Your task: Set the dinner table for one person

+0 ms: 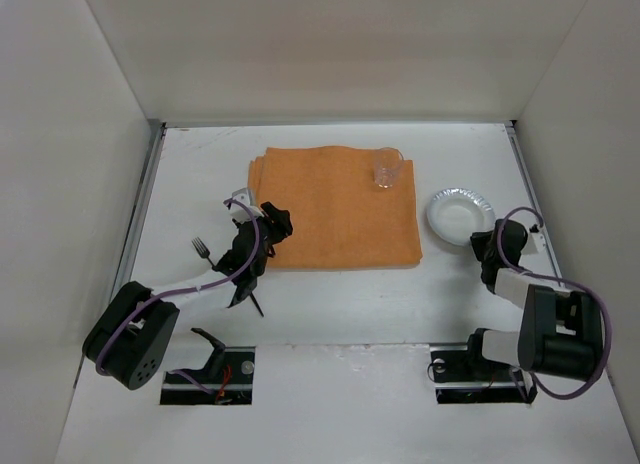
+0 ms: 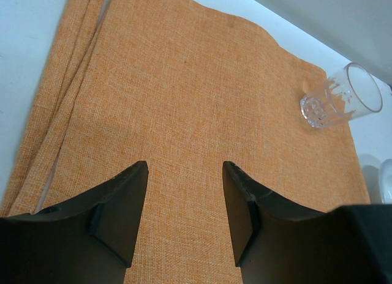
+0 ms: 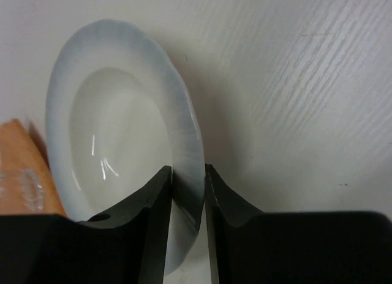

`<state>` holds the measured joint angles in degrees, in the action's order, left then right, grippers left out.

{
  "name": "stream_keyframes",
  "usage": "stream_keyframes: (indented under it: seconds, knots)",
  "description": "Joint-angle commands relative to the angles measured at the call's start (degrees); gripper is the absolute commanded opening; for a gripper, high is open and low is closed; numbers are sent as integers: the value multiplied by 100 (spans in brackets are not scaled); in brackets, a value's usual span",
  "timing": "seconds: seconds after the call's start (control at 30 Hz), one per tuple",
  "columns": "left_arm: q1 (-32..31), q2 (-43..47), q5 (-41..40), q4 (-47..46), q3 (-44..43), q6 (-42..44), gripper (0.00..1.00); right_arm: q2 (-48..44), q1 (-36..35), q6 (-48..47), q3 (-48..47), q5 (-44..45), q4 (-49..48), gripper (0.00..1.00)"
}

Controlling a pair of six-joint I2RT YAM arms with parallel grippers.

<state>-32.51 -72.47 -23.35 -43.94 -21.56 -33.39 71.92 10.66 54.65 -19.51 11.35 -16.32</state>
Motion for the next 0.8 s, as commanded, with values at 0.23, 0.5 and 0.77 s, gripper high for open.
stream_keyframes:
  seconds: [0.23, 0.5, 0.77]
  knots:
    - [48, 171, -2, -317, 29, -19, 50, -1274, 213, 178, 194, 16, -717, 10]
    - [302, 435, -46, -264, 135, -63, 50, -3288, -1234, -306, -659, 7, 1401, 10]
    - [759, 576, -38, -185, 258, -370, 51, -2186, -3739, 318, -1168, -107, 405, 11]
